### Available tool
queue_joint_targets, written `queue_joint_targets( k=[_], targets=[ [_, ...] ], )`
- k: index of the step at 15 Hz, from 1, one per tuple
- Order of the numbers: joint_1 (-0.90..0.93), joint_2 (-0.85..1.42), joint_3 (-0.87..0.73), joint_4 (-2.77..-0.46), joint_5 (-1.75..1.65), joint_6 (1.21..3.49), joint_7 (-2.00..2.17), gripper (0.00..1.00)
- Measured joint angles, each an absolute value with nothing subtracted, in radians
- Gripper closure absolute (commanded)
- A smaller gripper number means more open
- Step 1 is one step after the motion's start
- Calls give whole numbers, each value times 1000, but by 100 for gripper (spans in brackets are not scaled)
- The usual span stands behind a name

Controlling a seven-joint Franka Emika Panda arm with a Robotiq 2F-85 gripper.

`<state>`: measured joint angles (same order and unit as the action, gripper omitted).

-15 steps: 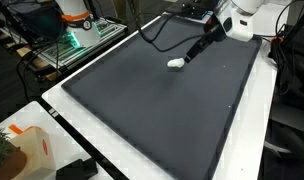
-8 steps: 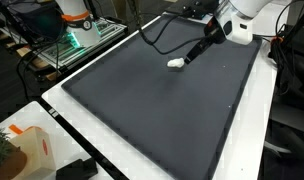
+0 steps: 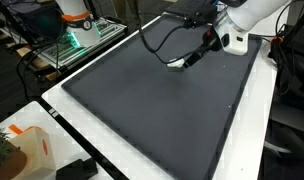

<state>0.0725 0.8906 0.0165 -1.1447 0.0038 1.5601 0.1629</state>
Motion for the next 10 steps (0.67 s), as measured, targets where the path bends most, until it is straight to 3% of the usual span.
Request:
queue_joint_targets(
  k=[6,10],
  targets=[
    [73,931,18,-1084,10,1503,148,0],
    [75,796,36,-1195,9,1586,43,0]
  ],
)
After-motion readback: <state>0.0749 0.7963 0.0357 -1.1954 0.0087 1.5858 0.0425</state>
